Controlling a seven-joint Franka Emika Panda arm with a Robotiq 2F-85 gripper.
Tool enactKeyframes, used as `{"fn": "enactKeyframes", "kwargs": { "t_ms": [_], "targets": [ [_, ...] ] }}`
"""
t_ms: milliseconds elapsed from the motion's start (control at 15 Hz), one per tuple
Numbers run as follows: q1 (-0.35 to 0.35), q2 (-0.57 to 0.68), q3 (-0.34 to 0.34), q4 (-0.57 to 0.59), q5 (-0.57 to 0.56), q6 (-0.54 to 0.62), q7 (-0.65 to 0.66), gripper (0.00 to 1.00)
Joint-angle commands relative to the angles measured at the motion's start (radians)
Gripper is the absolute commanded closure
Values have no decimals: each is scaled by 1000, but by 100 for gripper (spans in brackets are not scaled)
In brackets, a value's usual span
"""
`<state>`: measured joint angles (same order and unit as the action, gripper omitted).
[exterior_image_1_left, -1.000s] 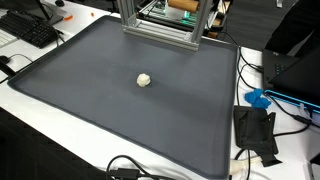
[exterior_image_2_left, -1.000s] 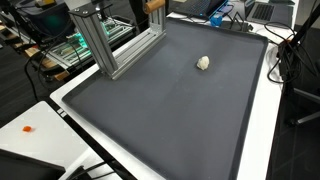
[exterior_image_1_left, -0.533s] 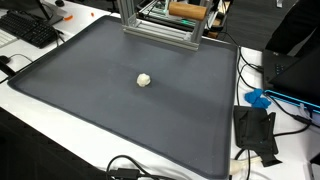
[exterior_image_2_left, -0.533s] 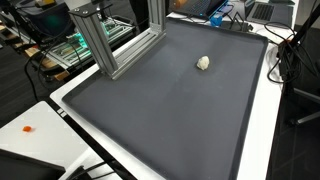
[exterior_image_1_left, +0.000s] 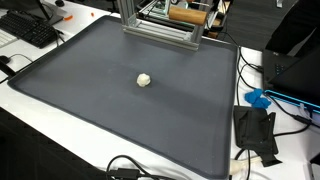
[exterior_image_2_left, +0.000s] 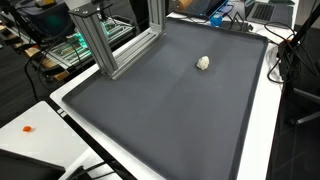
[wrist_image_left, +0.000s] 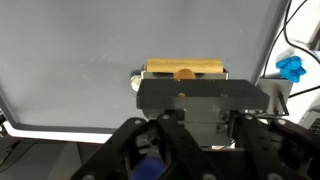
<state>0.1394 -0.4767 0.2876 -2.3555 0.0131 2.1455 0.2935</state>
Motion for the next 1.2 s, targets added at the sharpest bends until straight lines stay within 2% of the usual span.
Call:
{"fn": "enactKeyframes", "kwargs": {
  "t_ms": [0,333,600,733,1133],
  "targets": [
    [-32,50,14,21,-71,77,63,78],
    [-94,188,17,50,-193,250,144,78],
    [-126,325,4,101,-288,315,233,78],
    [-129,391,-12,132,-339,319,277,78],
    [-75,534,-88,206,-376,315,334,78]
  ]
}}
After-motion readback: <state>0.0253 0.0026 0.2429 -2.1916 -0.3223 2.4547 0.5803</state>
